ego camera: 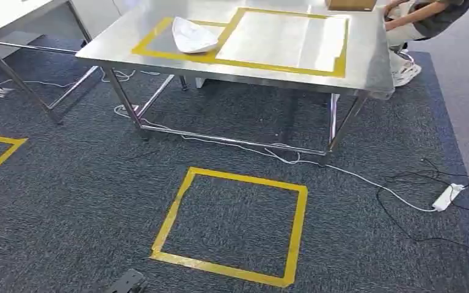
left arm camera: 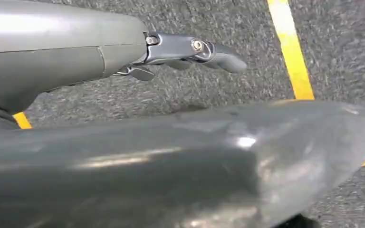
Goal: Take the parts from the cabinet and place them on the table.
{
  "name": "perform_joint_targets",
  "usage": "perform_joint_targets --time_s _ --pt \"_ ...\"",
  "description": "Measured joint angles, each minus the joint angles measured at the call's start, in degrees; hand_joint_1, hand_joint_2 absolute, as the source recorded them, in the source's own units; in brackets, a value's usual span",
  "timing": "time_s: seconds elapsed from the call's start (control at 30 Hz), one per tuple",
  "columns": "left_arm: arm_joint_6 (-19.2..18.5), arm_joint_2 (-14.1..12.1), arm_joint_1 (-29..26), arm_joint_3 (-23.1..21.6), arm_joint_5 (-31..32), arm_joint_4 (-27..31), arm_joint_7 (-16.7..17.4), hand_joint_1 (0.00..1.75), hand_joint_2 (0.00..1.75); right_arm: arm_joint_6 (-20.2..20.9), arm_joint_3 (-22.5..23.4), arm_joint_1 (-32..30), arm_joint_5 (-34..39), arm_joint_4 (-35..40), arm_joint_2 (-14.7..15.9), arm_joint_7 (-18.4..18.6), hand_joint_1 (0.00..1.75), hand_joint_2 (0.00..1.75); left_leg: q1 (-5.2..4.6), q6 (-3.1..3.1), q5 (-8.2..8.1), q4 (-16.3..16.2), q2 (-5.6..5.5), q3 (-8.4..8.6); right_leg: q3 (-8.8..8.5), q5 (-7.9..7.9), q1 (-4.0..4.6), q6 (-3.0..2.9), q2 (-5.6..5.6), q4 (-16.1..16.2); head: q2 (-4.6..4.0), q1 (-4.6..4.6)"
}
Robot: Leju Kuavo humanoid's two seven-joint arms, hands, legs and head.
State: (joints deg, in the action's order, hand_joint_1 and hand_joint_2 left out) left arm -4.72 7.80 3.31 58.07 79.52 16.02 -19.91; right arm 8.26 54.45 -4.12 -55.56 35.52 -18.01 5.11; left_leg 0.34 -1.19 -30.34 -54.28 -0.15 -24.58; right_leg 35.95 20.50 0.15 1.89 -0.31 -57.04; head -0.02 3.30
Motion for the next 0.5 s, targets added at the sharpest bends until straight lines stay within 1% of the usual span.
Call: perform_joint_targets --time_s 0.03,0.07,0.1,0.13,0.17,0.2,0.23,0.27,0.3,0.33,0.37,0.4,0.43,0.47,0.5 --pt "0.0 0.1 -0.3 0.0 0.0 0.0 0.4 0.00 0.00 0.0 0.1 0.0 0.0 0.0 0.0 0.0 0.00 0.00 0.13 0.68 0.50 0.0 0.18 -0.25 0.23 -0.38 -0.24 0.35 0.02 -0.1 0.00 -0.07" --pt "0.0 0.0 -0.4 0.1 0.2 0.0 0.7 0.00 0.00 0.0 0.2 0.0 0.0 0.0 0.1 0.0 0.00 0.00 0.13 1.20 0.93 0.0 0.38 -0.54 0.83 0.84 -0.37 0.69 0.04 -0.9 -0.02 0.00" --pt "0.1 0.0 -0.3 0.1 0.3 0.0 0.8 0.00 0.00 0.0 0.2 0.0 0.0 0.0 0.0 0.1 0.00 0.00 0.12 1.61 1.39 0.0 0.40 -1.00 1.84 3.38 -0.37 0.89 0.08 -3.6 0.00 -0.26" --pt "0.1 0.0 -0.2 0.1 0.3 0.0 0.9 0.00 0.00 0.0 0.2 0.0 -0.1 0.0 0.0 0.0 0.00 0.00 0.10 1.78 1.87 0.0 0.39 -1.59 3.58 6.40 -0.37 1.11 0.08 -8.3 -0.02 -0.39" --pt "0.1 0.0 -0.3 0.2 0.3 0.0 0.9 0.00 0.00 0.1 0.2 0.0 -0.2 0.0 0.1 -0.2 0.00 0.00 0.04 1.85 2.29 -0.1 0.39 -2.14 5.40 9.06 -0.37 1.25 0.08 -13.6 -0.02 -0.46" --pt "0.1 0.0 -0.3 0.2 0.3 0.0 1.0 0.00 0.00 0.1 0.2 0.0 -0.2 0.0 0.1 -0.3 0.00 0.00 -0.03 1.82 2.63 -0.1 0.39 -2.62 6.59 10.82 -0.37 1.25 0.08 -17.5 -0.02 -0.50" --pt "0.1 0.0 -0.5 0.3 0.4 0.0 1.1 0.00 0.00 0.1 0.2 0.0 -0.2 0.0 0.1 -0.4 0.00 0.00 -0.09 1.76 3.01 -0.1 0.39 -3.04 6.60 11.34 -0.37 1.20 0.08 -19.0 -0.02 -0.46" --pt "0.1 0.0 -0.5 0.3 0.3 0.0 1.1 0.00 0.00 0.1 0.2 0.0 -0.2 0.0 0.1 -0.5 0.00 0.00 -0.11 1.65 3.26 -0.1 0.38 -3.27 4.93 10.42 -0.36 1.07 0.07 -17.4 -0.02 -0.46" --pt "0.1 0.0 -0.5 0.4 0.3 0.0 1.2 0.00 0.00 0.1 0.2 0.0 -0.2 0.0 0.1 -0.5 0.00 0.00 -0.11 1.54 3.43 -0.2 0.37 -3.42 2.08 8.67 -0.34 0.88 0.08 -13.3 -0.02 -0.46" --pt "0.1 0.1 -0.4 0.4 0.4 0.0 1.2 0.00 0.00 0.1 0.2 0.0 -0.2 0.0 0.1 -0.5 0.00 0.00 -0.10 1.42 3.53 -0.2 0.33 -3.43 -1.42 6.71 -0.35 0.67 0.07 -7.9 -0.02 -0.48" --pt "0.1 0.1 -0.4 0.4 0.3 0.0 1.2 0.00 0.00 0.1 0.2 0.0 -0.2 0.0 0.1 -0.6 0.00 0.00 -0.09 1.23 3.63 -0.2 0.30 -3.38 -5.40 5.00 -0.36 0.45 0.06 -1.8 -0.02 -0.50" --pt "0.1 0.1 -0.4 0.4 0.4 0.0 1.2 0.00 0.00 0.1 0.2 0.0 -0.2 0.0 0.1 -0.7 0.00 0.00 -0.36 0.92 3.77 -0.2 0.35 -3.57 -6.59 6.30 -0.23 0.43 0.10 0.5 -0.02 -0.46" --pt "0.1 0.1 -0.3 0.5 0.3 0.0 1.2 0.00 0.00 0.3 0.2 0.0 -0.2 0.0 0.1 -1.2 0.00 0.00 -0.43 0.69 3.86 -0.5 0.33 -3.84 -6.32 5.59 -0.22 0.19 0.17 0.5 -0.02 -0.37" --pt "0.2 0.1 -0.3 0.5 0.3 0.0 1.2 0.00 0.00 0.6 0.2 0.0 -0.1 0.0 0.0 -1.7 0.00 0.00 -0.56 1.57 3.76 -0.7 0.33 -4.10 -6.08 5.36 -0.35 0.50 0.20 0.7 -0.02 -0.33" --pt "0.4 0.1 -0.3 0.6 0.3 0.0 1.0 0.00 0.00 0.7 0.3 0.0 -0.2 0.0 0.0 -2.1 0.00 0.00 -0.56 1.96 4.02 -0.7 0.33 -4.29 -5.96 5.30 -0.26 0.39 0.24 0.7 0.00 -0.31"
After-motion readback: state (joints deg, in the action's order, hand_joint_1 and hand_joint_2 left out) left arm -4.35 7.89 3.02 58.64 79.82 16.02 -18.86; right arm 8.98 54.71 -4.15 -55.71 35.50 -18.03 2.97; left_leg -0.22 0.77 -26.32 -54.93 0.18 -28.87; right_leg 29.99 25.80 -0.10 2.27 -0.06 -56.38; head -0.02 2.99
